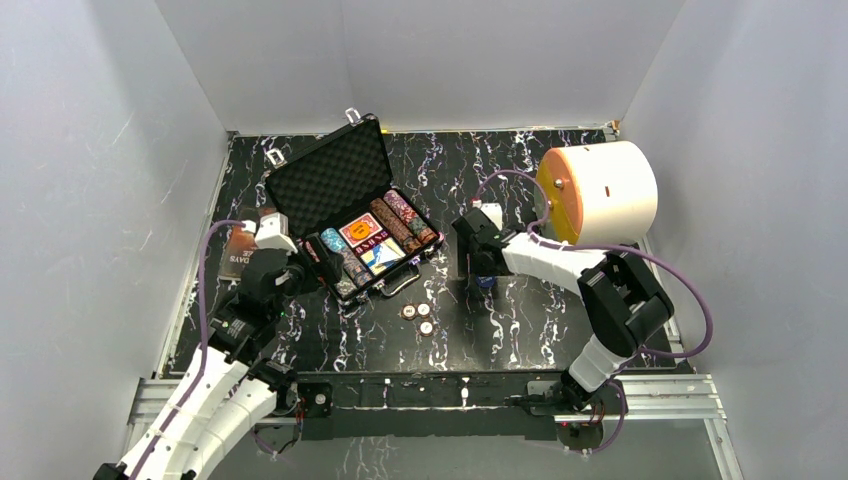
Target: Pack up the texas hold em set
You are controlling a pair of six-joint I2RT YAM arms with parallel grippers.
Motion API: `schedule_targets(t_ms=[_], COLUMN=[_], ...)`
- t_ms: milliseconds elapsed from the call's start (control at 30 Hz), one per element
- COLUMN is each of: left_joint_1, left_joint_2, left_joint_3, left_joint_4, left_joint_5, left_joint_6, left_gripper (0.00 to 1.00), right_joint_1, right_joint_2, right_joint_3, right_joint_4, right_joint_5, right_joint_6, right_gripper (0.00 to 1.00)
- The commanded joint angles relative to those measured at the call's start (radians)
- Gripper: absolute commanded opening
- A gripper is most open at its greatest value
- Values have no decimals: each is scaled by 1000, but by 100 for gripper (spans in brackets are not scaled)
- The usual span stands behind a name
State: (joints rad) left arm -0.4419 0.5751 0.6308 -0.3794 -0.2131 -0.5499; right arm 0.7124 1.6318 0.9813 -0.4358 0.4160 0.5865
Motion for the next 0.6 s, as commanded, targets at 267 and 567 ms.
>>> schedule_targets(t_ms=[267, 567], left_joint_1=[-2, -3], left_joint_2=[-10, -35], left_joint_3=[16, 7], left_joint_4=[-47, -81], left_joint_5=[-44, -64], left_joint_6=[-7, -44], left_gripper=[96, 96], right_joint_1=[-35, -79], right_joint_2=[-12, -18], right_joint_3=[-97, -129], right_joint_4=[106, 120], right_joint_5=[-60, -122], right_joint_6=[-28, -14], right_gripper=[74, 67])
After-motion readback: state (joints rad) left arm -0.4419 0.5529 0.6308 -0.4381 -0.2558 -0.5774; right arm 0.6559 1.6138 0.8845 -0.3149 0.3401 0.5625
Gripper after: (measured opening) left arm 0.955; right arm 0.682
